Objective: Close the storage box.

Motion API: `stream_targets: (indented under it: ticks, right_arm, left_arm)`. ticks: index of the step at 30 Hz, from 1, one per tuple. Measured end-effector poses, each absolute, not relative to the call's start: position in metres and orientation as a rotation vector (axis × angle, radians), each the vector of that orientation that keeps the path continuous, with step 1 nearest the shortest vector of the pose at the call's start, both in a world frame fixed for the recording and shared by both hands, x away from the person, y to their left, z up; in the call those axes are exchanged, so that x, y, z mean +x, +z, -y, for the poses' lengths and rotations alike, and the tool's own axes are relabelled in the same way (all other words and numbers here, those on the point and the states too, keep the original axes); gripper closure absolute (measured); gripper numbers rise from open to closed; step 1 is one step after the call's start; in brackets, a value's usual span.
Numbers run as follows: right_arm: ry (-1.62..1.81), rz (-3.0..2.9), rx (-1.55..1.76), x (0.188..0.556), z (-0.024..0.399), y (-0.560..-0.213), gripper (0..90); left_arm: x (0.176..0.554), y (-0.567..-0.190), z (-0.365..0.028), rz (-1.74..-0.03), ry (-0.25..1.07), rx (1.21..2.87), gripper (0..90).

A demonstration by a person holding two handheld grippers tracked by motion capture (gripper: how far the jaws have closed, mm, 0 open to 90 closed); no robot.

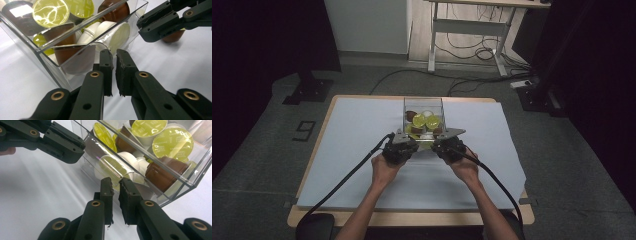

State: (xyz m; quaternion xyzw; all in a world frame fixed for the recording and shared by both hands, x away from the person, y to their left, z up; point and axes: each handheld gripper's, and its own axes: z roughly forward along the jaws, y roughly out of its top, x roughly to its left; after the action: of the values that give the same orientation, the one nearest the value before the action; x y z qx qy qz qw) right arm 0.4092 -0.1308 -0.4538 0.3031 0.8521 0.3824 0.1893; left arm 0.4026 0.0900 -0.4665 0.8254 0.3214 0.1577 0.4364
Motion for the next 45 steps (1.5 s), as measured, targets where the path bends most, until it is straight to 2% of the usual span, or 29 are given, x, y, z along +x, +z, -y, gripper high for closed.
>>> stream_targets:
  ticks: [45]
  right_arm:
    - [1.124, -2.314, 0.948, 0.438, 0.126, -0.461, 78.5]
  left_arm:
    - [0.431, -0.466, -0.085, -0.868, 0.434, 2.037, 82.8]
